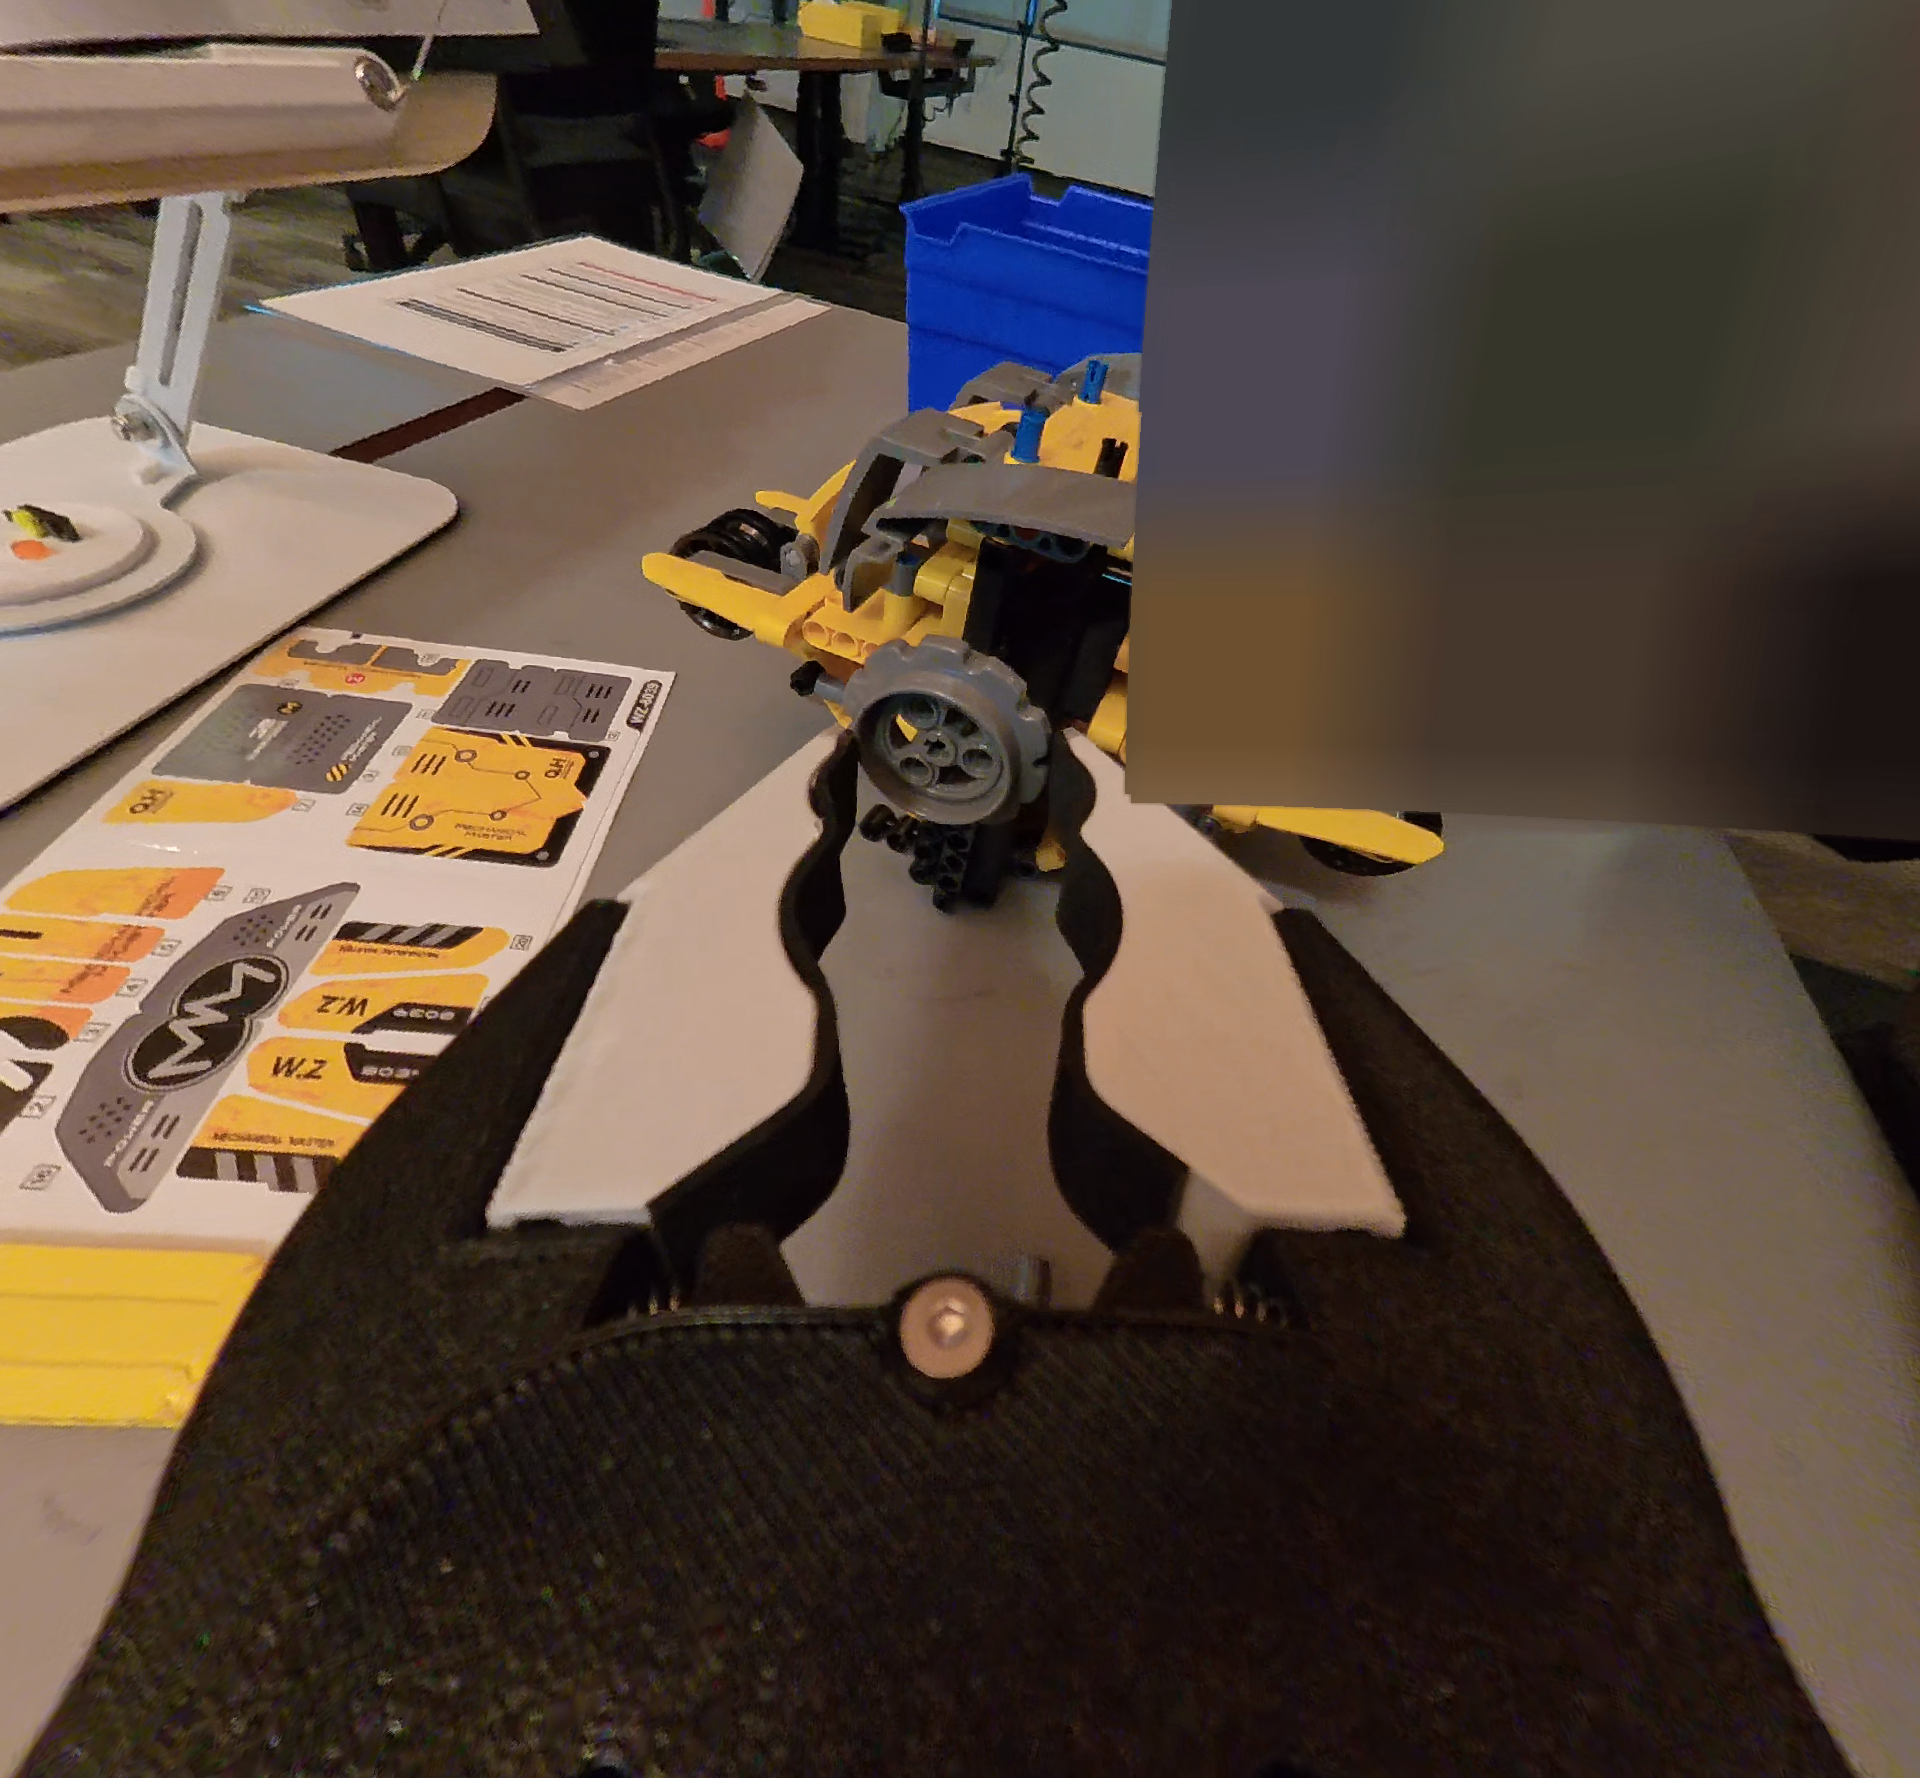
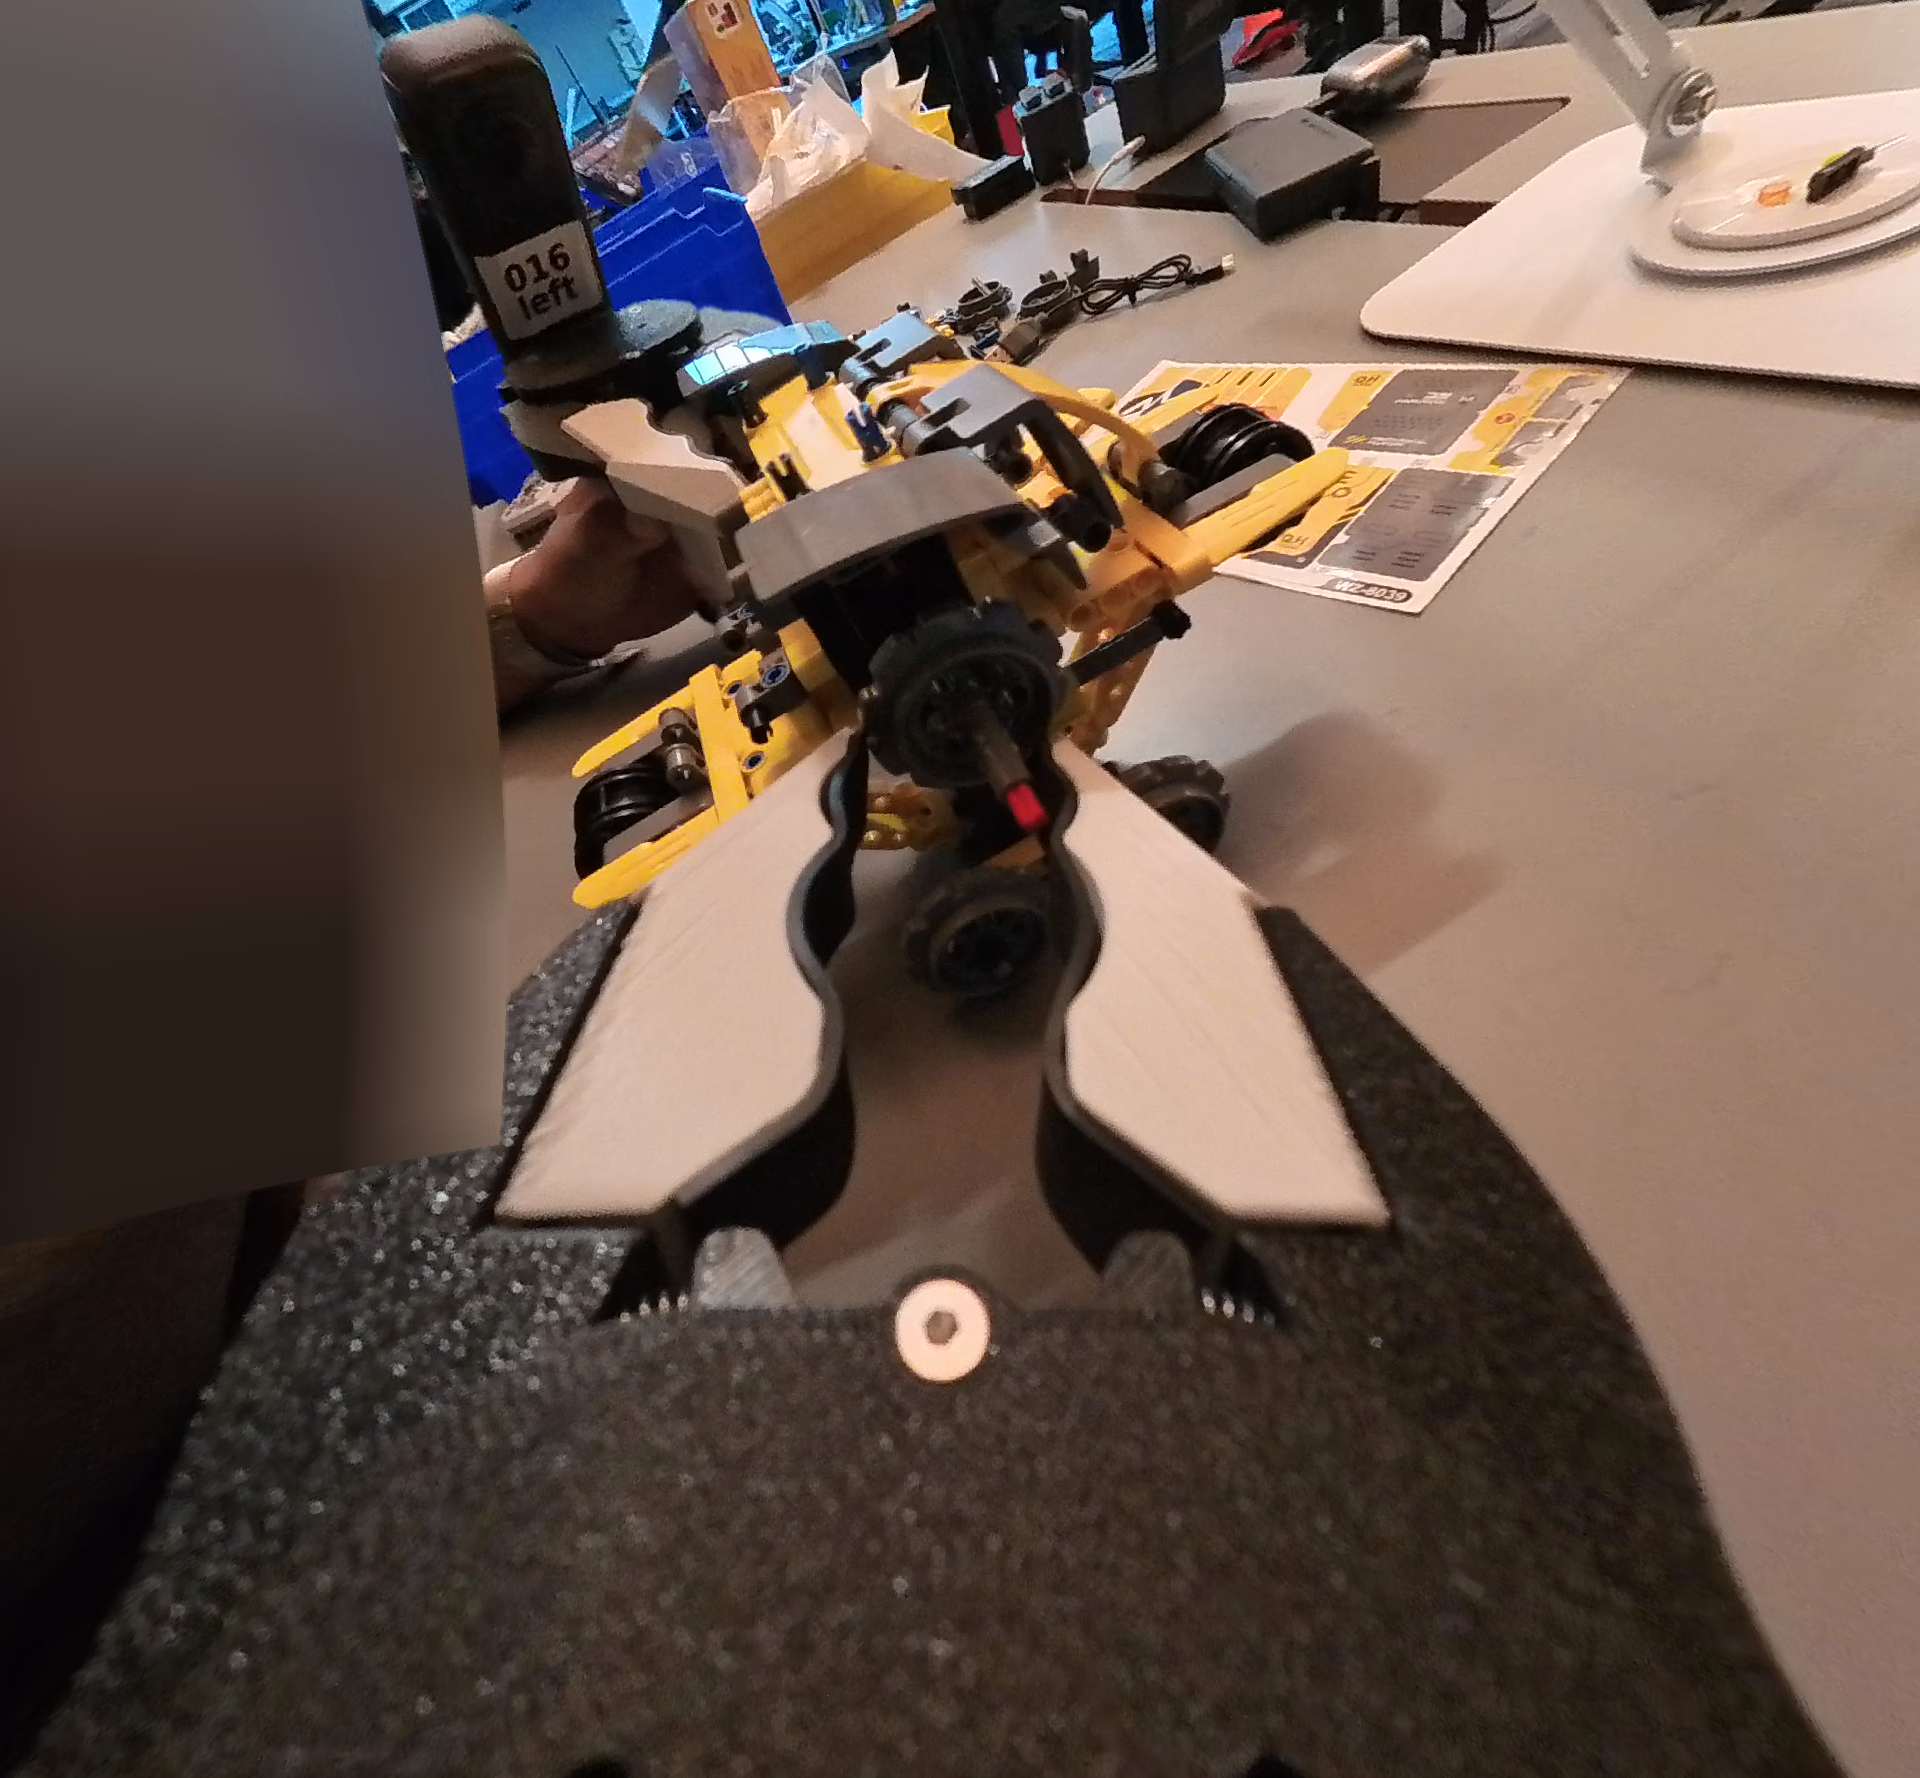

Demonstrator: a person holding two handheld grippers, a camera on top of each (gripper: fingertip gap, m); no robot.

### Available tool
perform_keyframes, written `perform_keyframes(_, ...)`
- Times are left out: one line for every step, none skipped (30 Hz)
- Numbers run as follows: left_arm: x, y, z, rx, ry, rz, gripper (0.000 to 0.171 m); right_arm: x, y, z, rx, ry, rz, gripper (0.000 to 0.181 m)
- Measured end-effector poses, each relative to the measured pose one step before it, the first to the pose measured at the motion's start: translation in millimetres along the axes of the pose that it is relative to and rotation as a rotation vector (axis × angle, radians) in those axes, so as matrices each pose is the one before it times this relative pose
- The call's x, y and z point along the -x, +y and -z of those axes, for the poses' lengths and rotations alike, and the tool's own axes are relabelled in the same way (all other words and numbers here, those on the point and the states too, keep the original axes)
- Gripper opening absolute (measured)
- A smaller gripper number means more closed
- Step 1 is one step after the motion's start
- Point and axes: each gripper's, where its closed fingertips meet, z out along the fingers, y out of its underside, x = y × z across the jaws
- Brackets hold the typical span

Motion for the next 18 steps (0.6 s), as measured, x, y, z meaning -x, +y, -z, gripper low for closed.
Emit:
perform_keyframes(1.0,0.07,-0.59,0.0036,-0.0032,-0.0144,0.034,0.01,0.16,0.05,0.0017,-0.002,-0.0019,0.031)
perform_keyframes(0.6,-0.18,-0.63,0.00237,-0.0054,-0.0192,0.034,-0.13,0.18,0.21,0.0021,-0.001,-0.0003,0.031)
perform_keyframes(0.11,-0.16,-0.64,0.00199,-0.0033,-0.0143,0.034,-0.46,0.05,0.32,0.0008,0.001,-0.0002,0.031)
perform_keyframes(-0.86,0.16,-0.85,0.00153,0.0046,-0.0046,0.034,-0.68,-0.15,0.43,0.0001,0.0012,-0.0018,0.03)
perform_keyframes(-1.65,0.33,-0.51,-0.00118,0.0129,0.0008,0.034,-0.6,-0.17,0.69,-0.0001,-0.0001,-0.0024,0.03)
perform_keyframes(-2.63,-0.19,-0.16,-0.00155,0.0213,0.0028,0.034,-0.5,-0.2,0.83,0.0002,-0.0014,-0.001,0.03)
perform_keyframes(-2.58,-0.1,-0.07,-0.00055,0.0228,0.0054,0.034,-0.16,0.08,0.75,0.001,-0.0042,-0.0011,0.03)
perform_keyframes(-0.77,0.5,-0.22,0.00391,0.0109,0.0065,0.034,0.33,0.22,0.41,0.0019,-0.007,-0.002,0.03)
perform_keyframes(0.59,0.03,-0.2,0.00169,-0.003,0.0012,0.034,-0.02,0.12,0.09,0.0002,-0.0034,-0.0016,0.03)
perform_keyframes(0.35,0.01,-0.13,0.00187,-0.0074,-0.004,0.034,0.03,0.13,-0.07,-0.0004,-0.0009,0.0003,0.03)
perform_keyframes(0.5,0.42,-0.2,0.00506,-0.0106,-0.0037,0.034,0.15,0.09,0.01,0.0011,-0.0009,0.0017,0.03)
perform_keyframes(1.06,0.77,-0.2,0.01137,-0.0155,-0.0022,0.034,0.35,0.09,-0.01,0.002,0.0007,0.0031,0.03)
perform_keyframes(1.66,1.04,-0.19,0.01953,-0.0211,-0.0038,0.035,0.34,0.03,-0.12,0.0019,0.0025,0.0064,0.03)
perform_keyframes(1.01,0.51,0.04,0.02523,-0.0181,-0.0056,0.035,0.63,0.01,-0.06,0.0038,0.0025,0.0088,0.03)
perform_keyframes(-0.39,0.18,0.1,0.02772,-0.0109,-0.0137,0.035,0.21,0.19,0.32,0.0051,0.0038,0.01,0.03)
perform_keyframes(-0.6,0.14,0.08,0.02739,-0.0106,-0.0195,0.035,0.12,0.34,0.42,0.0054,0.0014,0.0074,0.03)
perform_keyframes(-0.73,0.11,-0.09,0.02617,-0.0103,-0.0201,0.035,0.06,0.17,0.37,0.0038,-0.0006,0.0023,0.029)
perform_keyframes(-0.63,-0.15,0.06,0.02001,-0.0084,-0.0215,0.035,0.15,0.33,0.39,0.0021,-0.0032,-0.0009,0.029)
